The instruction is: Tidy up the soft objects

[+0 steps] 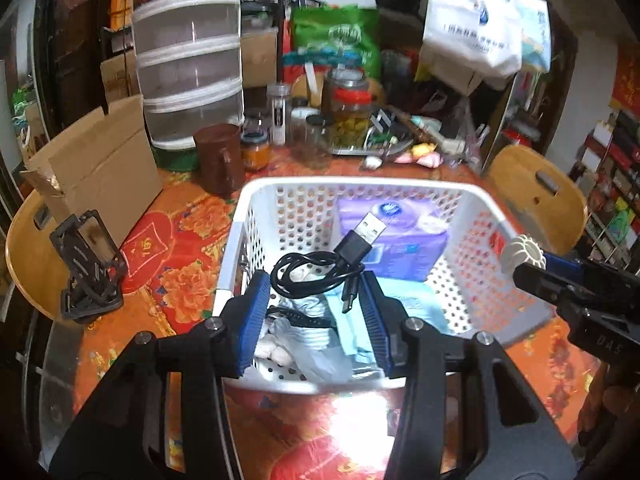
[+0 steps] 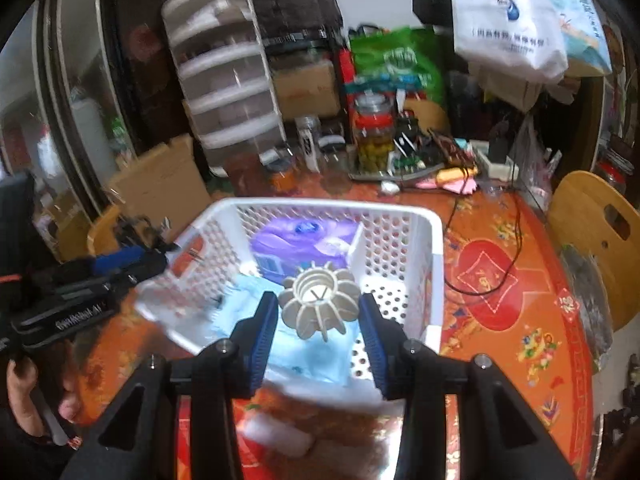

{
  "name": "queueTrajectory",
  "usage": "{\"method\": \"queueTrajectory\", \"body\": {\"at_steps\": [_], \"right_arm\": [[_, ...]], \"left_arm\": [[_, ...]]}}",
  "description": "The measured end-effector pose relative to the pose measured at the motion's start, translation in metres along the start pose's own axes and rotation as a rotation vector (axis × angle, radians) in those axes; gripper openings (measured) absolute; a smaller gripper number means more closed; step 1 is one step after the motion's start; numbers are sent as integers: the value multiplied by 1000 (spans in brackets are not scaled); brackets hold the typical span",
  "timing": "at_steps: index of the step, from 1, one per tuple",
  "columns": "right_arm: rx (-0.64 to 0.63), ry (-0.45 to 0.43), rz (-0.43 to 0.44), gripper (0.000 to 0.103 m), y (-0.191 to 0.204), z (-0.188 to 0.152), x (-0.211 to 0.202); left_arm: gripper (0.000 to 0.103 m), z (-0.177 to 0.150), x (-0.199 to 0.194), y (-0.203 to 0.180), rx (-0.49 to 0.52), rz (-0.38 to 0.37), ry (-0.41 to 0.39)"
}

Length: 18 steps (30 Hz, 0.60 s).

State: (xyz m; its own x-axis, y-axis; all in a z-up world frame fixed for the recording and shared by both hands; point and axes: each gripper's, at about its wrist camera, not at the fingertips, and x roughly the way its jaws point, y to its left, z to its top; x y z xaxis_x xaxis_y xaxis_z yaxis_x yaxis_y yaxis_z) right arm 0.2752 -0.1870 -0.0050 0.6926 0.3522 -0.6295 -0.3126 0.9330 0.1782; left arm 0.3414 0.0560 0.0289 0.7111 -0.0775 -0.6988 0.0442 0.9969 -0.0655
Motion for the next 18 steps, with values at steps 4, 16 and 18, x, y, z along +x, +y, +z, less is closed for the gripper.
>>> {"method": "queueTrajectory", "body": {"at_steps": [4,16,18], "right_arm": [[-9,70,-29,40,-5,-2,36],[51,41,49,78,-18,-7,32],[50,14,32,79,-20,-11,17]], "left_arm": [[44,-6,24,3,-17,6,27],[86,-30,2,8,-15,25,-55],[90,-44,-13,6,-21,22,-70]]}}
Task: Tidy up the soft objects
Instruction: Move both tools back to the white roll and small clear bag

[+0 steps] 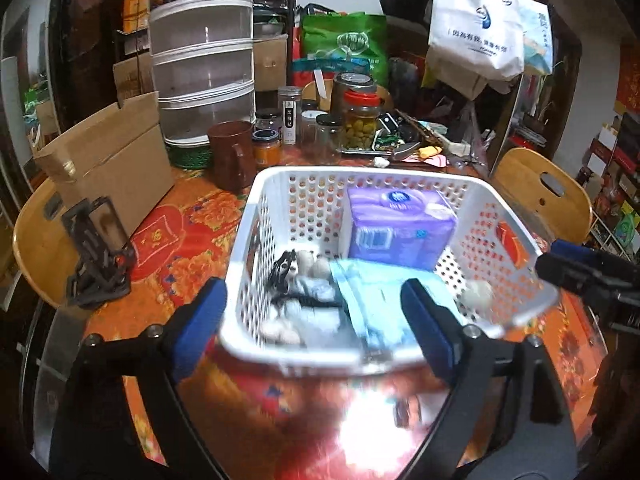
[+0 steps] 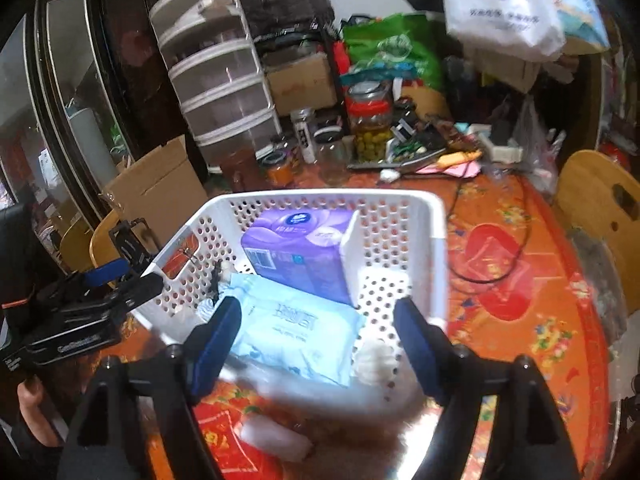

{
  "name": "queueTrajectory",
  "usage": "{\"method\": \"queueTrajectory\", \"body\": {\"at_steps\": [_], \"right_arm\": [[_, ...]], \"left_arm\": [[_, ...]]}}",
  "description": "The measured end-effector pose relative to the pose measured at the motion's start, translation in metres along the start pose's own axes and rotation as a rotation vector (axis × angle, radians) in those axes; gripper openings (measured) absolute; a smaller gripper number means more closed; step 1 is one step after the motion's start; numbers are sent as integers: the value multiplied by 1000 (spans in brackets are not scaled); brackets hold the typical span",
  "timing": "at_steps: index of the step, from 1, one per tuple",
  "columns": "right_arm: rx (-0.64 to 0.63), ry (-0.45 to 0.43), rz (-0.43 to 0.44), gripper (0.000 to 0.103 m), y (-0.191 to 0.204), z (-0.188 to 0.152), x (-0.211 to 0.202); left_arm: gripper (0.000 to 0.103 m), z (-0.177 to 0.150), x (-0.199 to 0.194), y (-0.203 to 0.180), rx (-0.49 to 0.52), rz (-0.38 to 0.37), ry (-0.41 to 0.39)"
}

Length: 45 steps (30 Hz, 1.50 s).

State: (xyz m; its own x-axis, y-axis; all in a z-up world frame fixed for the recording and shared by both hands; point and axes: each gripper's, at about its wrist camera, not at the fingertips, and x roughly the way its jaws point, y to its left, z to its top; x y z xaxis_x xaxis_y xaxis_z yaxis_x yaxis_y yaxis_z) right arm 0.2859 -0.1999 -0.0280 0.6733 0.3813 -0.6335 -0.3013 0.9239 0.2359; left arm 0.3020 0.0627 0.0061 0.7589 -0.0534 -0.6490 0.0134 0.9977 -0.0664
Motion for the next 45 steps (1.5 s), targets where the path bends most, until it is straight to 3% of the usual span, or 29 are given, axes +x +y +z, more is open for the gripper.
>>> {"method": "queueTrajectory", "body": {"at_steps": [2,8,16,23,31,35,45], "right_arm": [[4,-19,3,79,-2,-10,-18],[6,-33,-6,81,-8,-57,-49],[51,73,-27,81,-26,-122,-19],[64,105,-29,81,-24,-144,0],[17,117,-52,79,-9,-143,19],[-12,129,-72,62,-2,-142,25],[-44,151,-103,50,-6,-148,31]], "left_arm": [[95,-16,-11,1,-17,-14,-3],[96,-75,-11,-4,-23,-58,69],[96,-119,21,-28,-17,-94,161],[96,-131,42,-41,-6,-108,211],[96,-130,45,-42,-4,-104,202],[96,-127,45,-38,-16,-108,205],[96,-128,50,-56,0,-128,213]]}}
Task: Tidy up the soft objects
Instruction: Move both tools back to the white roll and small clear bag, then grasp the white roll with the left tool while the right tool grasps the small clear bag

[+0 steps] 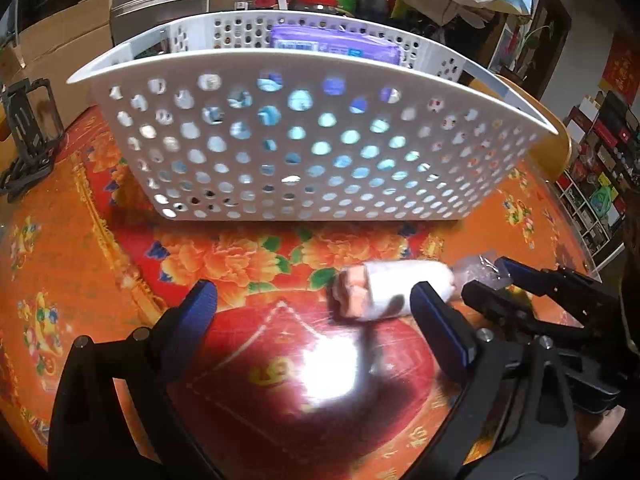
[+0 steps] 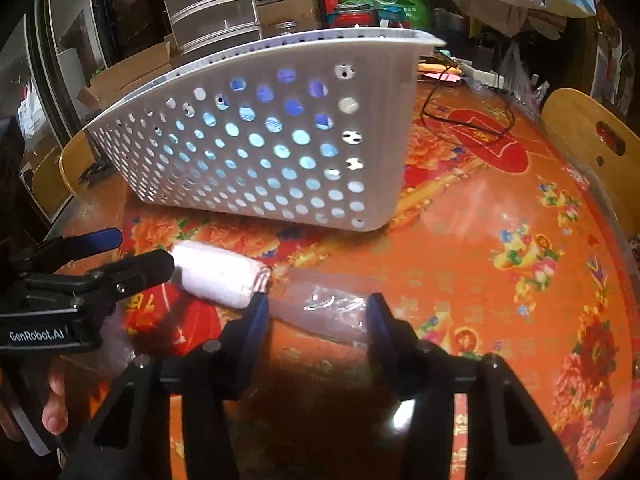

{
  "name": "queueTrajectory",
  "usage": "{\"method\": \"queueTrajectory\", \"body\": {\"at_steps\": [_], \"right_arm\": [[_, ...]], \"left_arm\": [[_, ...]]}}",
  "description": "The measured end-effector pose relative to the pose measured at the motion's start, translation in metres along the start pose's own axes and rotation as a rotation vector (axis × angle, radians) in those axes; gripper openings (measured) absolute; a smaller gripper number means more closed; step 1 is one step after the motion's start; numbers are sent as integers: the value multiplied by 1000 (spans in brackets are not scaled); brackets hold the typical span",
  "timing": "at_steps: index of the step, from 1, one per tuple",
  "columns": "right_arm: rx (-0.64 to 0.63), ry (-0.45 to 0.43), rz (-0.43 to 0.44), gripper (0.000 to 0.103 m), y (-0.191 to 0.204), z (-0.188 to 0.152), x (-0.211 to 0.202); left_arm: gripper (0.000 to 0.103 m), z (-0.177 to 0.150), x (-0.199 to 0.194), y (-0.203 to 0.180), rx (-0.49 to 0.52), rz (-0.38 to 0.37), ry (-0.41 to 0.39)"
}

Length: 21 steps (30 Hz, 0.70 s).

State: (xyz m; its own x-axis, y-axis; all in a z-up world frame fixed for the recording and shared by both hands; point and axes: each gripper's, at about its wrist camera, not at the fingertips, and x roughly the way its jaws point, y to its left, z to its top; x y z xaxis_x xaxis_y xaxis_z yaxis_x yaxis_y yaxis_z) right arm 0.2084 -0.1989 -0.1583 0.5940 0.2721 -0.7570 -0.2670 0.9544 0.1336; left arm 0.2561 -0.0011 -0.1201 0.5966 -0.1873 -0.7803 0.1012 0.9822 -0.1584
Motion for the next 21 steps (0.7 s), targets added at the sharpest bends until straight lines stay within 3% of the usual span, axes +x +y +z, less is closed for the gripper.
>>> {"method": "queueTrajectory", "body": {"at_steps": [10,21], "right_arm": [[32,-10,-21,50,-23,-7,-12],[53,-9,-32,50,-39,-14,-16]], "left_arm": [[96,3,13,-38,37,-14,10],[96,5,19,-44,41,-12,17]]}}
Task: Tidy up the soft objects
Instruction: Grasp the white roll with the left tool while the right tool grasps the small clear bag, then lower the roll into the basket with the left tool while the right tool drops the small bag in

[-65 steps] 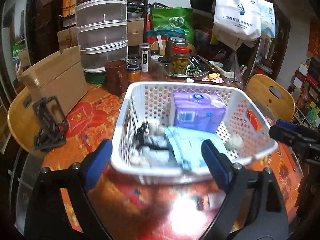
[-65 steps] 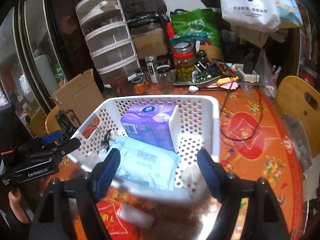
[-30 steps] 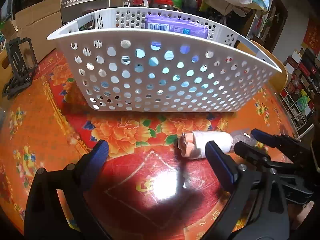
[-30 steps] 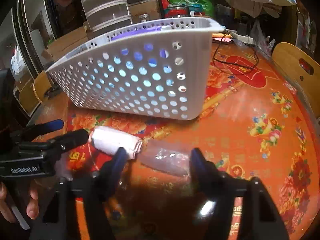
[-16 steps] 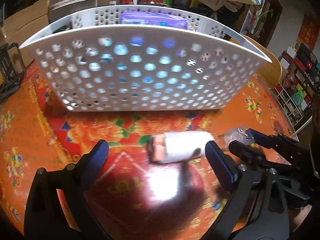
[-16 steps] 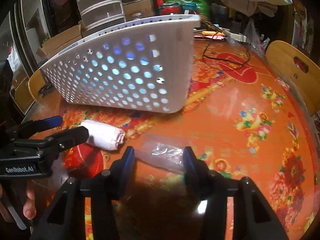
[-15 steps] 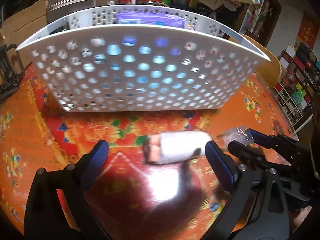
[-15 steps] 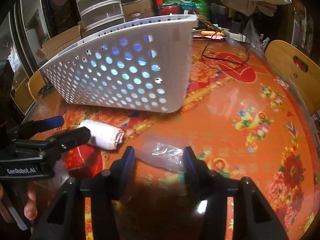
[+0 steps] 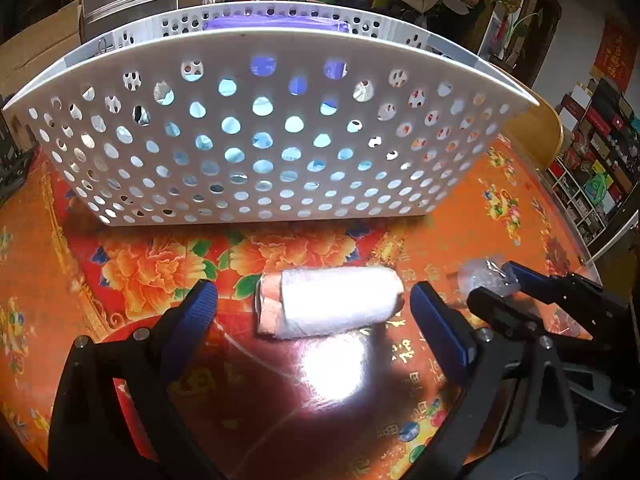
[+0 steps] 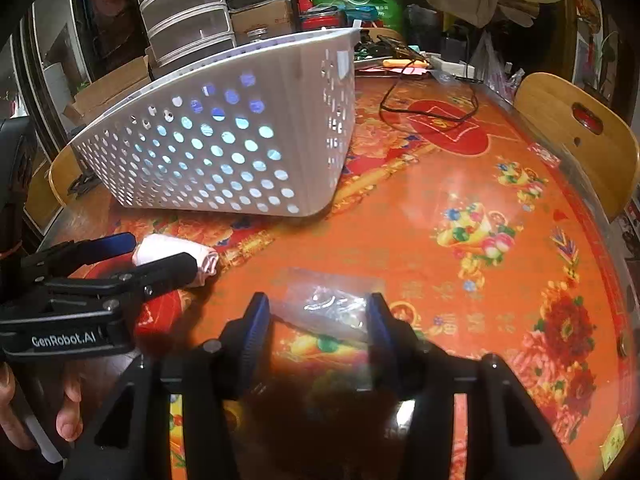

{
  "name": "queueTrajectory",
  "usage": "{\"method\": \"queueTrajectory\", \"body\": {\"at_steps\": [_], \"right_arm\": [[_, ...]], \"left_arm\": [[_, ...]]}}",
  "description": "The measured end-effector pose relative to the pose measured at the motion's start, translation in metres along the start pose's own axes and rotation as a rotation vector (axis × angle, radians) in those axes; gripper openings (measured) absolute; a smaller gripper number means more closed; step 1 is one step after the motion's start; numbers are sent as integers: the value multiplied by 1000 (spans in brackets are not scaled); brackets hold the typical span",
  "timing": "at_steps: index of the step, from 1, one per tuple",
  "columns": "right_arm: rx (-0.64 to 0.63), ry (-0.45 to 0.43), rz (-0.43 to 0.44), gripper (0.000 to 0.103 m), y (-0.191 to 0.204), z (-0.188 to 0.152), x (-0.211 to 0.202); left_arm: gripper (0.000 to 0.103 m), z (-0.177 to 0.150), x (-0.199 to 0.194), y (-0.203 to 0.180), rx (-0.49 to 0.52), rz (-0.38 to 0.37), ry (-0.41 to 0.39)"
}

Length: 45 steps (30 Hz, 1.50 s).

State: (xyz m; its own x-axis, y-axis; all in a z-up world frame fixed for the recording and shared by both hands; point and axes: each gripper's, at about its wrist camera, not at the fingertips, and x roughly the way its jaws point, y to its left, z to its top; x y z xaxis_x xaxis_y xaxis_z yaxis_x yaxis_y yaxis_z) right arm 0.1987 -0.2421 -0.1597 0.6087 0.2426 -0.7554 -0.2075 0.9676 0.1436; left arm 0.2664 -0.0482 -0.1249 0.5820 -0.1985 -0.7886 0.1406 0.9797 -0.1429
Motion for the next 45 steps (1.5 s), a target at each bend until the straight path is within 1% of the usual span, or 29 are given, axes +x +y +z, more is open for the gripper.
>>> {"method": "queueTrajectory", "body": {"at_steps": [3,5,7,8,10,14,16,23,27,29,33,37,39,41,43,45], "right_arm": [[6,-2,1,50,-3,-2,-2],[12,-7,3,50,-5,-3,-3],[17,-13,4,50,-7,-4,-5],[20,-14,5,50,-7,-4,-6],[25,-17,7,50,-8,-4,-7],[28,-21,9,50,-8,-4,-9],[27,-25,14,50,-7,-4,-11],[0,-64,37,50,10,1,-28],[-20,-95,65,50,26,7,-43],[-29,-112,80,50,34,11,-51],[-64,-151,101,50,52,27,-71],[-104,-195,103,50,72,60,-89],[-111,-198,109,50,77,80,-90],[-120,-202,93,50,81,97,-90],[-111,-193,101,50,80,115,-86],[-111,-189,78,50,80,129,-81]], "left_arm": [[93,-3,2,-3,12,6,0],[85,-6,6,-7,17,3,6],[81,-7,11,-10,18,-12,16],[74,-8,12,-13,28,-5,13],[68,-9,12,-18,43,-8,7],[65,-11,10,-26,73,2,-16],[65,-12,3,-25,80,12,-42],[65,-13,-39,-8,90,41,-116],[65,-9,-80,7,88,51,-184],[65,-3,-101,19,74,50,-210],[65,23,-135,38,52,36,-244],[65,60,-156,49,63,69,-275],[65,80,-159,55,54,86,-274],[65,97,-158,64,33,84,-266],[65,115,-151,72,15,89,-248],[65,130,-139,77,9,98,-226]]}}
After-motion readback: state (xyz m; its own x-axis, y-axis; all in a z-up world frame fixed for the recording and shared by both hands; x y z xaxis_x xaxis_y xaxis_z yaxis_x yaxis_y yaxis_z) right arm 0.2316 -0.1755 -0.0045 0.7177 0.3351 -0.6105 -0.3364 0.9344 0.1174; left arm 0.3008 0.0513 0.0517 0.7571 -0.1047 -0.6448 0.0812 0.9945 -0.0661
